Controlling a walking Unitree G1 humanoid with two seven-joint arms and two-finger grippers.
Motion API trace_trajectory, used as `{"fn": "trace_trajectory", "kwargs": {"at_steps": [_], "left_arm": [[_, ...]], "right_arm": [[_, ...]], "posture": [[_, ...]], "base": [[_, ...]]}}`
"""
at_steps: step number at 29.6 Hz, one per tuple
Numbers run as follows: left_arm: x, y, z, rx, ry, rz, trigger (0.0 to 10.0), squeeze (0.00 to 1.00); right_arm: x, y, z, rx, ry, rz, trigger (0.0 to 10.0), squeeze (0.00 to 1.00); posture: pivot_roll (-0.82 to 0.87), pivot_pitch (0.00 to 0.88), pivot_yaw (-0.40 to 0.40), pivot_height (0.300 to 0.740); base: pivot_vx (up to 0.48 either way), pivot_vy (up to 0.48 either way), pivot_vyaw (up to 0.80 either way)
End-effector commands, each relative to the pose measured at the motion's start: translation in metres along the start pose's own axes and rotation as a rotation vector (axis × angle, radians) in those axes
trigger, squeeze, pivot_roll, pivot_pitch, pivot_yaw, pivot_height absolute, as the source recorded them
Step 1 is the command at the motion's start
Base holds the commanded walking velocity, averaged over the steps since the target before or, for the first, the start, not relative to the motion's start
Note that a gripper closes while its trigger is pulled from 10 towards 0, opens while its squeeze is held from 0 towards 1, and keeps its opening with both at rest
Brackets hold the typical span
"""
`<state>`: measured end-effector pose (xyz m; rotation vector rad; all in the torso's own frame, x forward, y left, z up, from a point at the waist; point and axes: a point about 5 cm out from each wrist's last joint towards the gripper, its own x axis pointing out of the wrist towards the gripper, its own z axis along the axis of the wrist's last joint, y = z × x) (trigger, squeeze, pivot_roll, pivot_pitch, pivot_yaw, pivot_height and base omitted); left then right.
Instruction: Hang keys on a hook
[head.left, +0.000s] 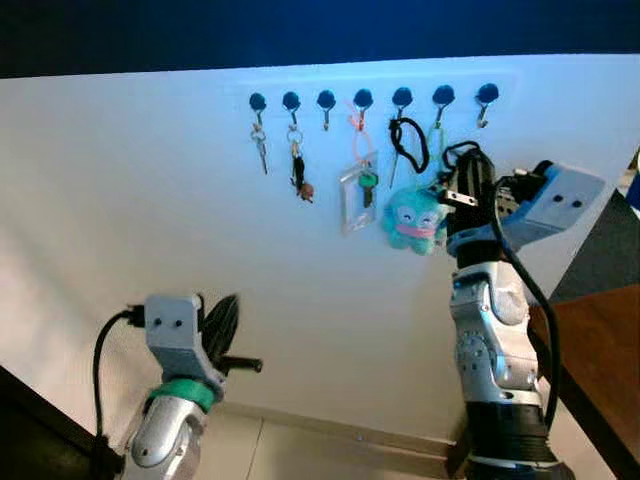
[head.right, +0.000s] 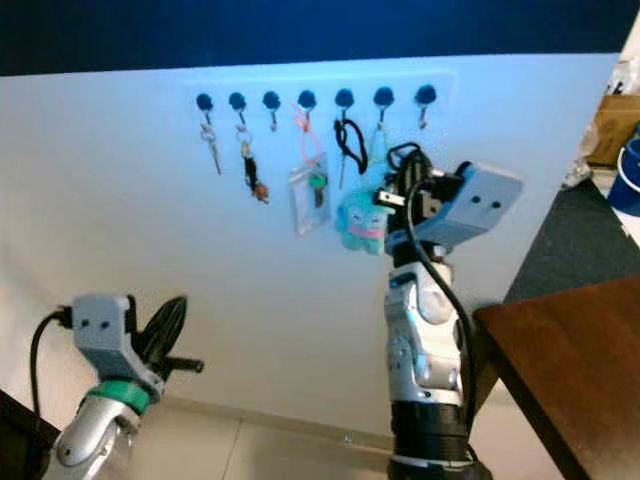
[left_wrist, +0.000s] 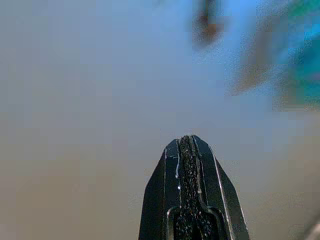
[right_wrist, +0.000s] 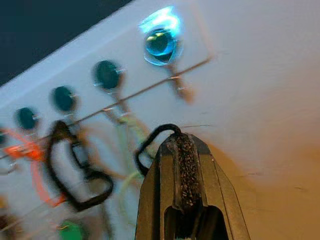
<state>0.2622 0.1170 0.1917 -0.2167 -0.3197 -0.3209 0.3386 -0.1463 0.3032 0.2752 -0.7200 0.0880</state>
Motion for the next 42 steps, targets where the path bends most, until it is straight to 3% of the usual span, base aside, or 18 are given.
{"fn": "trace_trajectory", "kwargs": {"at_steps": [1,4,11,18,33,42], "left_arm": [[-0.004,-0.010,0.003,-0.039,-0.020,-0.092,10.0,0.00],[-0.008,-0.032,0.010,-0.104,-0.028,-0.265,10.0,0.00],[-0.009,-0.055,0.015,-0.141,0.001,-0.435,10.0,0.00],[-0.007,-0.049,0.015,-0.133,-0.017,-0.406,10.0,0.00],[-0.009,-0.043,0.011,-0.124,0.012,-0.379,10.0,0.00],[-0.009,-0.040,0.011,-0.121,0.015,-0.370,10.0,0.00]], "right_arm": [[-0.001,0.013,0.001,0.024,-0.001,0.072,10.0,0.00],[-0.003,0.027,0.002,0.006,-0.015,0.168,10.0,0.00],[0.001,0.028,0.007,-0.005,-0.043,0.161,10.0,0.00],[0.005,0.023,0.013,-0.025,-0.073,0.125,10.0,0.00],[0.020,-0.012,0.019,-0.070,-0.074,-0.002,10.0,0.00],[0.026,-0.023,0.022,-0.086,-0.078,-0.029,10.0,0.00]], "posture": [[-0.10,0.093,0.211,0.740],[-0.11,0.087,0.211,0.740],[-0.11,0.081,0.211,0.740],[-0.11,0.081,0.211,0.740],[-0.11,0.081,0.208,0.740],[-0.11,0.087,0.207,0.740]], "base": [[0.000,0.000,0.00],[0.000,0.000,0.00],[0.000,0.000,0.00],[0.000,0.000,0.00],[0.000,0.000,0.00],[0.000,0.000,0.00]]}}
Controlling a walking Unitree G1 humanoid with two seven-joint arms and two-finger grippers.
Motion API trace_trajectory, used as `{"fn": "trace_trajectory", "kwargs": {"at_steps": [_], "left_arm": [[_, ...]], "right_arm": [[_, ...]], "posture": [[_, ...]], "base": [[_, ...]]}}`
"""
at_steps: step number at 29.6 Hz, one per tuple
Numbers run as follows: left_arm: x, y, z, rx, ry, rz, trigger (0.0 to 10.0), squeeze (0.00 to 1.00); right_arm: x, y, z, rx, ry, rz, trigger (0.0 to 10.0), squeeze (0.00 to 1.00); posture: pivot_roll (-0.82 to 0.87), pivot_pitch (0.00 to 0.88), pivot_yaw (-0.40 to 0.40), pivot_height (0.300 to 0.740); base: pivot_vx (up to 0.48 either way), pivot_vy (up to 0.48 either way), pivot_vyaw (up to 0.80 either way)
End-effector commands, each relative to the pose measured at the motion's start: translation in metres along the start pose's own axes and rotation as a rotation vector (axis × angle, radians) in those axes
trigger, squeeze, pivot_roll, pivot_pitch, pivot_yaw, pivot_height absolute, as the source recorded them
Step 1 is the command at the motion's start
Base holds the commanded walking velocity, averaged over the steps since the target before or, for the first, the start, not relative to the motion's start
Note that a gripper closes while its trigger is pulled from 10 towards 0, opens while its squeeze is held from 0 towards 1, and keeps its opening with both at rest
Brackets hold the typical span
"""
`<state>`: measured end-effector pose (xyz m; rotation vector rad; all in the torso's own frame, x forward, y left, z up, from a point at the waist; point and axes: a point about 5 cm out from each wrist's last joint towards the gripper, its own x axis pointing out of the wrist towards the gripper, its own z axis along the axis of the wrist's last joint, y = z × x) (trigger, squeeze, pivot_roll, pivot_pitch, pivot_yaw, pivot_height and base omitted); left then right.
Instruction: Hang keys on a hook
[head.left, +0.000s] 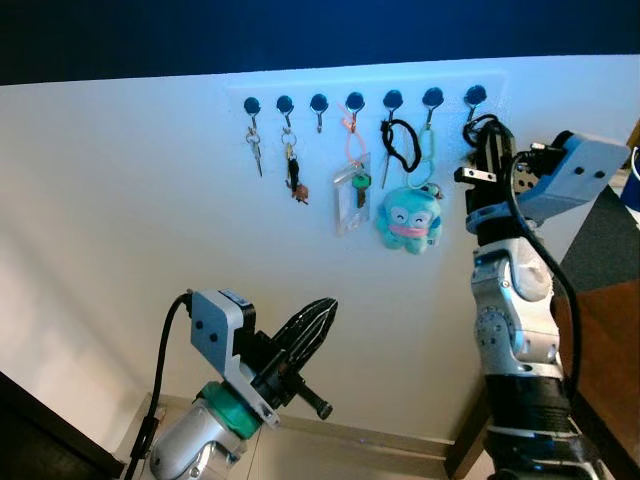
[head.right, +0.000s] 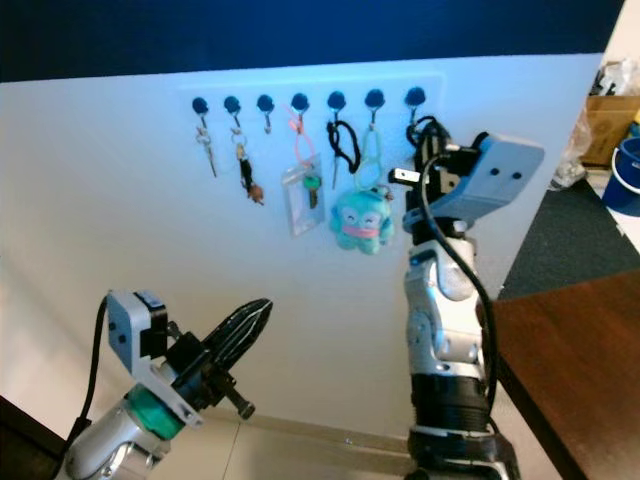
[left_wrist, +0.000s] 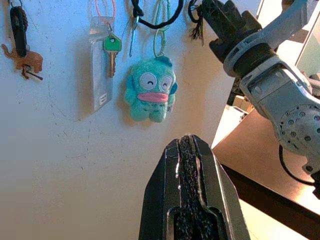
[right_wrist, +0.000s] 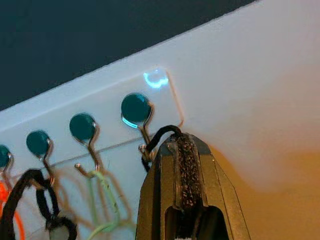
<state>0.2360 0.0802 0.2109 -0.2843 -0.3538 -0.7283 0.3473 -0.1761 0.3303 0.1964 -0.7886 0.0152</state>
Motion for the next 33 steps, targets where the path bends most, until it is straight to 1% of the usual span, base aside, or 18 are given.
{"fn": "trace_trajectory", "kwargs": {"at_steps": [1,3,5,12,13,16,18,19,20,28,30,33], "left_arm": [[-0.004,0.005,-0.004,0.004,0.030,0.024,10.0,0.00],[-0.005,0.006,-0.005,0.006,0.035,0.027,10.0,0.00],[-0.005,0.006,-0.005,0.006,0.036,0.027,10.0,0.00],[-0.005,0.005,-0.008,0.017,0.054,0.023,10.0,0.00],[-0.006,0.005,-0.008,0.019,0.059,0.023,10.0,0.00],[-0.006,0.005,-0.009,0.021,0.061,0.024,10.0,0.00],[-0.006,0.006,-0.009,0.024,0.065,0.027,10.0,0.00],[-0.006,0.006,-0.009,0.024,0.065,0.027,10.0,0.00],[-0.006,0.005,-0.010,0.026,0.066,0.028,10.0,0.00],[-0.005,0.005,-0.008,0.025,0.060,0.026,10.0,0.00],[-0.003,0.001,-0.002,0.011,0.034,-0.012,10.0,0.00],[-0.002,-0.002,0.000,0.010,0.025,-0.026,10.0,0.00]], "right_arm": [[0.001,-0.001,-0.001,0.012,0.000,-0.009,10.0,0.00],[-0.001,-0.004,-0.005,0.014,0.018,-0.022,10.0,0.00],[-0.002,-0.004,-0.006,0.014,0.024,-0.025,10.0,0.00],[-0.010,-0.005,-0.020,0.021,0.094,-0.037,10.0,0.00],[-0.014,-0.004,-0.024,0.025,0.110,-0.037,10.0,0.00],[-0.016,-0.003,-0.026,0.028,0.120,-0.037,10.0,0.00],[-0.022,0.000,-0.031,0.034,0.139,-0.032,10.0,0.00],[-0.022,0.000,-0.031,0.034,0.139,-0.032,10.0,0.00],[-0.027,0.003,-0.035,0.038,0.152,-0.028,10.0,0.00],[-0.028,0.005,-0.034,0.043,0.152,-0.023,10.0,0.00],[-0.027,0.006,-0.033,0.044,0.146,-0.020,10.0,0.00],[-0.026,0.006,-0.032,0.044,0.144,-0.019,10.0,0.00]], "posture": [[-0.11,0.087,0.207,0.740],[-0.10,0.089,0.209,0.740],[-0.10,0.089,0.209,0.740],[-0.10,0.089,0.209,0.740],[-0.10,0.089,0.209,0.740],[-0.10,0.089,0.209,0.740],[-0.10,0.089,0.209,0.740],[-0.10,0.089,0.209,0.740],[-0.10,0.089,0.209,0.740],[-0.10,0.089,0.209,0.740],[-0.10,0.089,0.209,0.740],[-0.10,0.089,0.209,0.740]], "base": [[0.000,0.000,0.00],[0.000,0.000,0.00],[0.000,0.000,0.00],[0.000,0.000,0.00],[0.000,0.000,0.00],[0.000,0.000,0.00],[0.000,0.000,0.00],[0.000,0.000,0.00],[0.000,0.000,0.00],[0.000,0.000,0.00],[0.000,0.000,0.00],[0.000,0.000,0.00]]}}
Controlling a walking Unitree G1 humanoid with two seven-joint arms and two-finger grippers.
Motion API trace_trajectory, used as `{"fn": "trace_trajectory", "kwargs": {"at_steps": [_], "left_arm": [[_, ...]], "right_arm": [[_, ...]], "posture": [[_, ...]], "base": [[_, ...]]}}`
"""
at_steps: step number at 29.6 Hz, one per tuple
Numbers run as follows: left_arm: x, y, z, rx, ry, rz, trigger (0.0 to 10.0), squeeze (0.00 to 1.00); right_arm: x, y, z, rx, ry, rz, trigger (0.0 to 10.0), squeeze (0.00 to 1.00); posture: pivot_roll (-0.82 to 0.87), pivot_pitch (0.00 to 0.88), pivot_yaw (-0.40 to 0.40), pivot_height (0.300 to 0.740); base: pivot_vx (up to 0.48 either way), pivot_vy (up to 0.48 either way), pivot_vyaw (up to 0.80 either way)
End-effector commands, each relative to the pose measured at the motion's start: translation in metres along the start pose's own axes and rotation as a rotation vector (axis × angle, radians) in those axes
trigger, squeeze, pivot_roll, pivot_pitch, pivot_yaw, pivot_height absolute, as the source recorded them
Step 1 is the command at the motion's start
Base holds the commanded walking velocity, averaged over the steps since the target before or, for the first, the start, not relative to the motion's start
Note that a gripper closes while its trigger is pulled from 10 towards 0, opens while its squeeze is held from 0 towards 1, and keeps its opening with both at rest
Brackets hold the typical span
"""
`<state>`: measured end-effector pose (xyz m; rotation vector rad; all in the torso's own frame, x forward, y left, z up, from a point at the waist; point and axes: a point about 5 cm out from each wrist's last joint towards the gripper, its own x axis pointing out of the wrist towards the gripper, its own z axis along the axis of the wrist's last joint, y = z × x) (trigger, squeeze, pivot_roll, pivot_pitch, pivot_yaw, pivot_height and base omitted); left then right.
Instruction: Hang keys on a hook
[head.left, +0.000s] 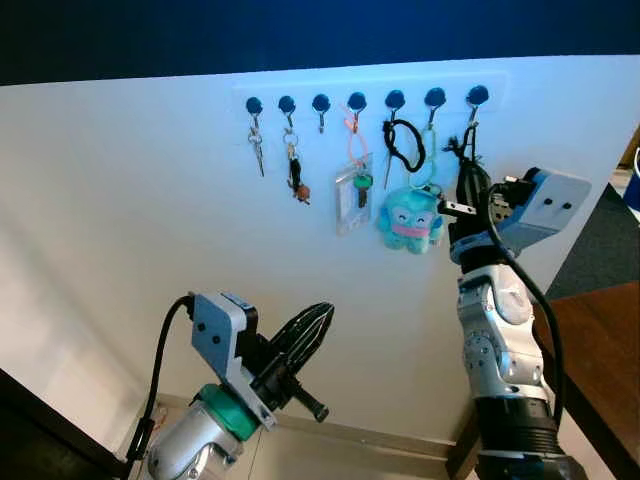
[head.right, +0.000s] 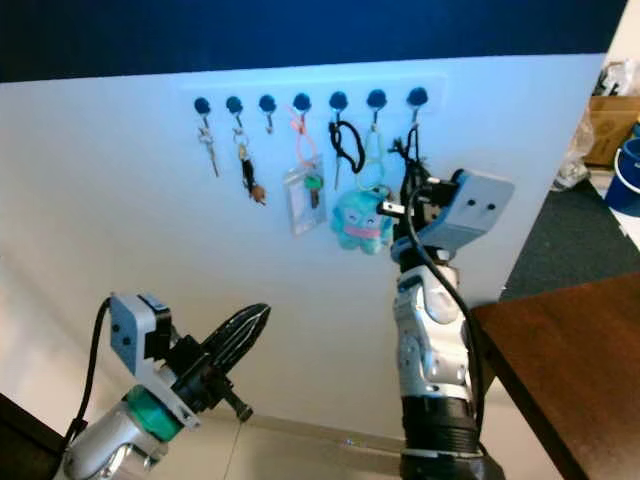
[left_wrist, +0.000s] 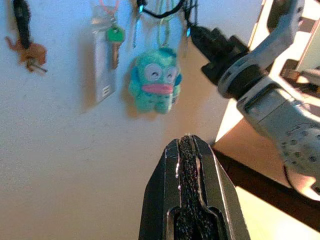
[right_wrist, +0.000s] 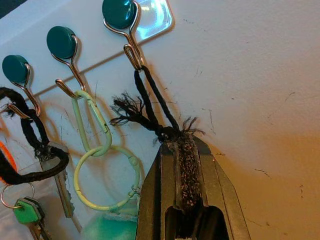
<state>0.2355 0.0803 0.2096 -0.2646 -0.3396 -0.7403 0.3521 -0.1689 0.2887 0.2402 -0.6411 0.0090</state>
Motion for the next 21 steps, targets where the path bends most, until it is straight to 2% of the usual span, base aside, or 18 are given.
{"fn": "trace_trajectory", "kwargs": {"at_steps": [1,4,5,6,7,12,13,14,21], "left_arm": [[-0.001,-0.002,0.001,-0.001,0.002,-0.017,10.0,0.00],[0.000,-0.003,0.003,-0.001,-0.001,-0.024,10.0,0.00],[0.001,-0.003,0.003,-0.001,-0.002,-0.028,10.0,0.00],[0.001,-0.003,0.003,-0.001,-0.002,-0.028,10.0,0.00],[0.001,-0.004,0.004,-0.002,-0.003,-0.040,10.0,0.00],[0.001,-0.004,0.004,-0.002,-0.004,-0.042,10.0,0.00],[0.001,-0.004,0.004,-0.001,-0.004,-0.041,10.0,0.00],[0.001,-0.004,0.004,-0.001,-0.004,-0.040,10.0,0.00],[0.001,-0.004,0.004,-0.009,0.000,-0.043,10.0,0.00]], "right_arm": [[0.000,0.007,0.001,0.008,-0.001,0.018,10.0,0.00],[0.000,0.007,0.002,0.008,-0.002,0.018,10.0,0.00],[0.001,0.007,0.002,0.009,-0.003,0.019,10.0,0.30],[0.001,0.007,0.002,0.009,-0.003,0.019,10.0,0.30],[0.001,0.009,0.003,0.009,-0.012,0.030,10.0,1.00],[0.000,0.011,0.005,0.001,-0.021,0.049,10.0,1.00],[-0.001,0.012,0.006,-0.021,-0.031,0.049,10.0,0.87],[-0.002,0.013,0.008,-0.045,-0.044,0.059,10.0,0.00],[-0.016,0.016,0.012,-0.054,-0.082,0.077,10.0,0.00]], "posture": [[-0.10,0.089,0.209,0.740],[-0.10,0.094,0.211,0.740],[-0.10,0.094,0.211,0.740],[-0.10,0.094,0.211,0.740],[-0.10,0.094,0.211,0.740],[-0.10,0.094,0.211,0.740],[-0.10,0.094,0.211,0.740],[-0.10,0.094,0.211,0.740],[-0.10,0.097,0.214,0.740]], "base": [[0.000,0.000,0.00],[0.000,0.000,0.00],[0.000,0.000,0.00],[0.000,0.000,0.00],[0.000,0.000,0.00],[0.000,0.000,0.00],[0.000,0.000,0.00],[0.000,0.000,0.00],[0.000,0.000,0.00]]}}
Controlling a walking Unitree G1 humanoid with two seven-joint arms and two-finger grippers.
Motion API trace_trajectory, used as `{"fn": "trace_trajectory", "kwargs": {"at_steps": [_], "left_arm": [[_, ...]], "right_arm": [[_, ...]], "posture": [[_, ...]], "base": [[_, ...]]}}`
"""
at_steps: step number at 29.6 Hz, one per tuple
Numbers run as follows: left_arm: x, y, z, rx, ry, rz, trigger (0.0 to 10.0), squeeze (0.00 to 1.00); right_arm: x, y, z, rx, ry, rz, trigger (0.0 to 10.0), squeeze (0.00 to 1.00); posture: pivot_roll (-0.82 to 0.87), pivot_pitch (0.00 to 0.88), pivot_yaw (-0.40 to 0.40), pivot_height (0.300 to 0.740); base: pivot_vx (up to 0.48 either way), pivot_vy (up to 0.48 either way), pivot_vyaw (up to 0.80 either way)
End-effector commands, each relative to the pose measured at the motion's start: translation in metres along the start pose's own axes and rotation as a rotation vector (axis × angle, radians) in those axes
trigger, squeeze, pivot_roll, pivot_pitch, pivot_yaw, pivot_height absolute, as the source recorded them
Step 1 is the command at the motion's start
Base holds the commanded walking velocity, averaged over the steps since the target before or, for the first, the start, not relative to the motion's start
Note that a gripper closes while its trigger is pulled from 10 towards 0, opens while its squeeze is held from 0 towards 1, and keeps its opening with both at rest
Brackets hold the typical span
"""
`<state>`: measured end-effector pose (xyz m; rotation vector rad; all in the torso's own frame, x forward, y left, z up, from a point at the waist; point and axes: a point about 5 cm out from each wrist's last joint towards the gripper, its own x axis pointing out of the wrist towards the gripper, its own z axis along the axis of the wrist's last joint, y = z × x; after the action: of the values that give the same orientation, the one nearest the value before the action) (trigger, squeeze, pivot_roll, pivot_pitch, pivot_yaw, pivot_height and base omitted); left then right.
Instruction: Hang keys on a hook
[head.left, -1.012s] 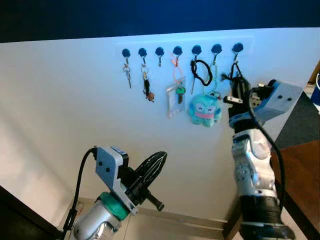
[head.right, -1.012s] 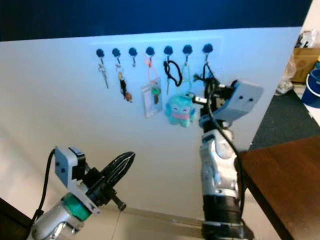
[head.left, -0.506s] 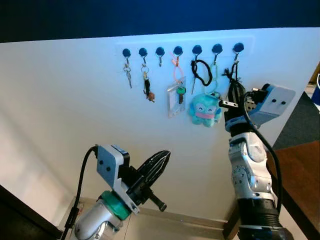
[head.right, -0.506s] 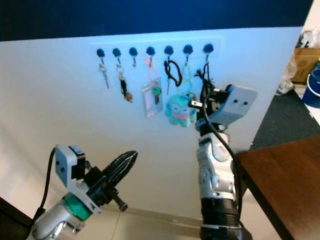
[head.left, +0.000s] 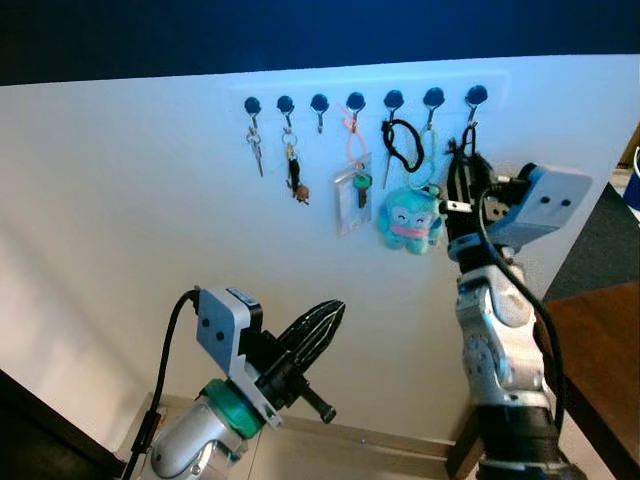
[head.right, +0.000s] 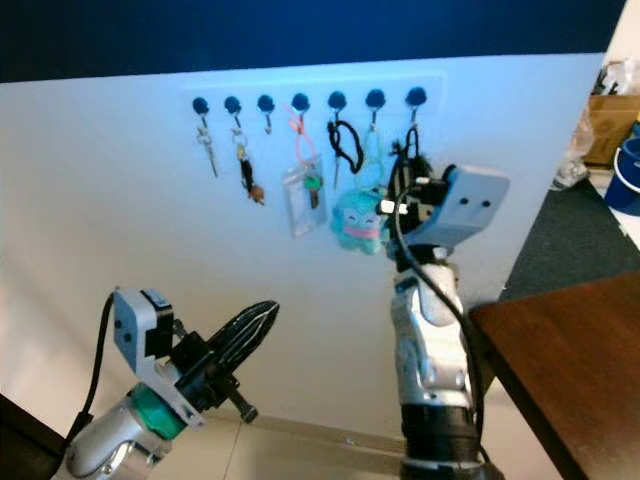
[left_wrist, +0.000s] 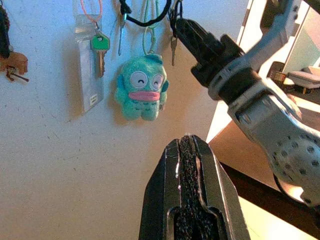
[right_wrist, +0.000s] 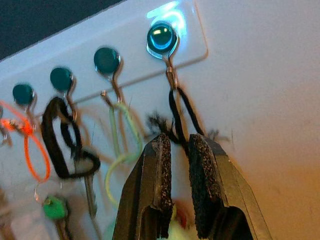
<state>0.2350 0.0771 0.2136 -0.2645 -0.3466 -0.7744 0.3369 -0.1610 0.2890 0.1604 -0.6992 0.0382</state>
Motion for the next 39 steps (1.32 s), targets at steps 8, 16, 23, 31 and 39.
{"fn": "trace_trajectory", "kwargs": {"at_steps": [8,16,23,31,39], "left_arm": [[-0.004,0.000,0.002,-0.007,0.004,-0.003,10.0,0.00],[-0.008,0.021,-0.005,0.039,0.017,0.166,10.0,0.00],[-0.035,0.065,-0.035,0.227,0.211,0.524,10.0,0.00],[-0.075,0.080,-0.070,0.313,0.412,0.753,10.0,0.00],[-0.090,0.087,-0.080,0.385,0.398,0.900,10.0,0.00]], "right_arm": [[-0.008,0.010,0.017,0.018,-0.081,0.062,10.0,0.00],[-0.037,0.027,0.003,0.008,0.036,0.161,10.0,0.00],[-0.091,0.027,-0.067,-0.086,0.429,0.229,10.0,0.00],[-0.149,0.031,-0.102,-0.096,0.636,0.288,10.0,0.00],[-0.165,0.009,-0.119,-0.117,0.755,0.058,10.0,0.00]], "posture": [[-0.10,0.096,0.222,0.740],[-0.12,0.089,0.228,0.740],[-0.12,0.080,0.221,0.740],[-0.10,0.071,0.208,0.740],[-0.10,0.076,0.209,0.740]], "base": [[0.000,0.000,0.00],[0.000,0.000,0.00],[0.000,0.000,0.00],[0.000,0.000,0.00],[0.000,0.000,-0.27]]}}
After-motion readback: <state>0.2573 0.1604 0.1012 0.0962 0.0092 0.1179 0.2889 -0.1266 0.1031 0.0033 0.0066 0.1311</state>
